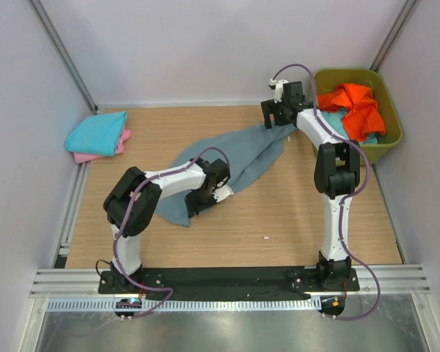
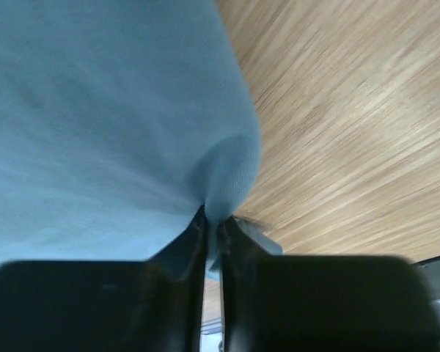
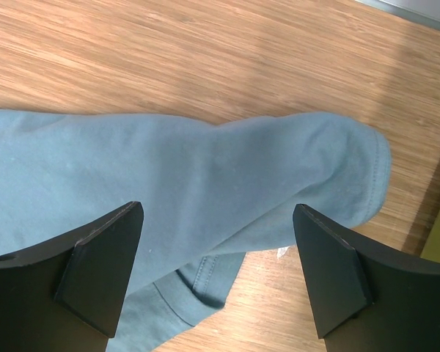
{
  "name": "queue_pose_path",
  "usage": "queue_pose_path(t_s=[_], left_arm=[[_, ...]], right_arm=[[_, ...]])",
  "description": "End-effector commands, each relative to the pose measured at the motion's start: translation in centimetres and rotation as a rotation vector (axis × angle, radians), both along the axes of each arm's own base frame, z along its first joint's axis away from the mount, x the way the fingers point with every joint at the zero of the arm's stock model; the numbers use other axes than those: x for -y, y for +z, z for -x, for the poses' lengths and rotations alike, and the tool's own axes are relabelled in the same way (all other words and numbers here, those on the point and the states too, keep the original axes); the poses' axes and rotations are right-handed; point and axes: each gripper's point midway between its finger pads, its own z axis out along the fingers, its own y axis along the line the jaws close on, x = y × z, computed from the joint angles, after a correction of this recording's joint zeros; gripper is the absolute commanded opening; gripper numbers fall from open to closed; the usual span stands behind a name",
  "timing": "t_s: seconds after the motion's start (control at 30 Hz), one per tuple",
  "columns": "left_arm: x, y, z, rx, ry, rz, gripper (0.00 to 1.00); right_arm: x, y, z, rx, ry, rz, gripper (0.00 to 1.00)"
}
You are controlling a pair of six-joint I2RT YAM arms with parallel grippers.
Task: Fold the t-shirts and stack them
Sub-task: Flatten the tshirt out
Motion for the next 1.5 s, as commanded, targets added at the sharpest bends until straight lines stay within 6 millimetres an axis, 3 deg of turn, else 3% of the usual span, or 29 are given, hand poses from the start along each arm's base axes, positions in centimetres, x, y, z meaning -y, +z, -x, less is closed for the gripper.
queue_pose_path(t_s=[0.0,0.07,0.1,0.17,0.2,0.27,0.3,0.4,0.5,0.53,0.6,0.63,0.67,0.77,0.83,0.93,1.07,1.13,1.2,1.27,1.47], left_arm=[[-0.2,3.2,-2.2,0.142,-0.024,0.058,0.00],[-1.0,6.2,-4.2,0.256,-0.021,0.073,0.00],[-1.3,7.3,-5.0,0.292,-0.024,0.081,0.00],[-2.1,9.8,-6.6,0.366,-0.025,0.108,0.00],[-2.0,11.5,-7.7,0.420,-0.021,0.133,0.00],[-2.5,15.1,-9.4,0.529,-0.025,0.178,0.00],[-3.0,17.5,-10.4,0.603,-0.015,0.197,0.00],[-3.5,20.5,-13.5,0.736,0.005,0.228,0.00],[-4.9,21.3,-18.3,0.802,0.064,0.193,0.00],[-5.8,20.8,-21.5,0.807,0.115,0.173,0.00],[-6.7,20.4,-24.8,0.816,0.198,0.182,0.00],[-8.3,19.9,-26.3,0.806,0.250,0.167,0.00],[-8.2,19.7,-29.2,0.823,0.279,0.172,0.00],[-9.6,18.7,-33.3,0.852,0.353,0.145,0.00],[-10.8,18.6,-34.7,0.877,0.387,0.121,0.00],[-12.3,18.4,-35.1,0.889,0.439,0.108,0.00],[-14.2,17.2,-33.5,0.867,0.529,0.086,0.00],[-15.2,16.3,-32.3,0.847,0.564,0.037,0.44],[-15.6,16.0,-31.6,0.835,0.585,0.013,0.64],[-15.4,16.5,-30.4,0.821,0.603,0.026,0.69],[-13.6,17.2,-27.1,0.766,0.578,0.109,0.70]], right_arm=[[0.4,5.0,-0.9,0.118,-0.023,0.004,0.89],[0.9,6.6,-0.6,0.143,-0.031,0.015,0.89],[1.0,6.2,0.0,0.121,-0.032,0.019,0.89],[1.0,7.4,1.1,0.124,0.007,0.016,0.90],[1.2,6.7,1.8,0.114,0.016,0.026,0.90],[1.8,8.1,2.4,0.151,0.009,0.039,0.90],[2.0,7.9,2.7,0.147,0.003,0.042,0.90],[2.7,8.3,3.3,0.136,-0.034,0.019,0.90],[2.1,8.6,4.4,0.129,0.001,-0.006,0.90],[1.8,8.4,4.8,0.119,0.019,-0.012,0.90],[0.4,7.9,6.4,0.077,0.117,-0.045,0.89],[-0.1,7.7,6.9,0.061,0.153,-0.058,0.88],[-0.7,7.2,7.6,0.037,0.194,-0.072,0.85],[-2.7,6.4,10.1,-0.031,0.336,-0.137,0.81],[-3.5,5.9,11.5,-0.063,0.409,-0.154,0.79],[-3.7,5.6,12.7,-0.084,0.461,-0.157,0.76],[-4.8,5.0,14.3,-0.133,0.511,-0.224,0.72],[-5.5,4.6,14.8,-0.150,0.531,-0.250,0.70],[-6.2,3.4,15.1,-0.172,0.552,-0.246,0.68],[-6.5,2.4,15.3,-0.173,0.586,-0.203,0.66],[-7.3,-0.1,15.0,-0.118,0.675,-0.079,0.62]])
